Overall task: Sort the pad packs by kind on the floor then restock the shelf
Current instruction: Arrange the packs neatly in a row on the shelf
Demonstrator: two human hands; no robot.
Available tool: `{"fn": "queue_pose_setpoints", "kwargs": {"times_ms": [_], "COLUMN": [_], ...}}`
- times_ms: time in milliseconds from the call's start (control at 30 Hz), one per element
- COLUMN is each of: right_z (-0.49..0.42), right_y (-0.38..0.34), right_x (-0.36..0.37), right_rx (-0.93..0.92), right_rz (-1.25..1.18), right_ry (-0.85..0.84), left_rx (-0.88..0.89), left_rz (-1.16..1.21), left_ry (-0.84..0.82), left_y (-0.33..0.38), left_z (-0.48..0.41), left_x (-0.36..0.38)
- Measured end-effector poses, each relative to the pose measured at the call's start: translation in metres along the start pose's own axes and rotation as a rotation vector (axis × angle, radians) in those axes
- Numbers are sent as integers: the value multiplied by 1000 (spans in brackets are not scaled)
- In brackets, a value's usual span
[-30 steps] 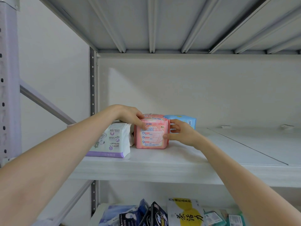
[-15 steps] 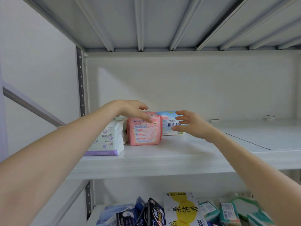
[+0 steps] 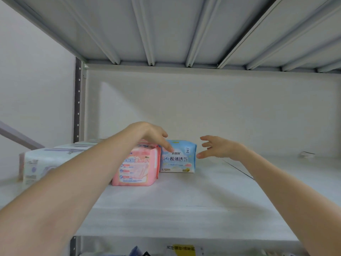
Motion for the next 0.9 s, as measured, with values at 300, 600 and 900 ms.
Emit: {"fn": "queue_pose_setpoints", "kwargs": {"times_ms": [300, 600, 900], "right_z": [-27, -26, -25], "right_y": [9, 4, 7], "right_x": [39, 51, 51], "right_rx": [16, -21, -12], "right_rz": [-37, -20, -33], "right_ry": [-121, -118, -105], "left_rx": [-51, -58, -51], "left_rz": [33, 80, 91], "left_ry": [-45, -49, -41], "left_y": [-16, -14, -14], "left_z": [-15, -9, -8], "left_x": [22, 21, 21]}}
Point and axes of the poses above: each hand's wrist, its own z-axis away from the middle knuckle, its own x-axis out of the palm, y = z × x, the point moved 10 cm from there along -z, towards the middle knuckle, and after that the axes turned 15 degrees about y, right-handed, at the moved point
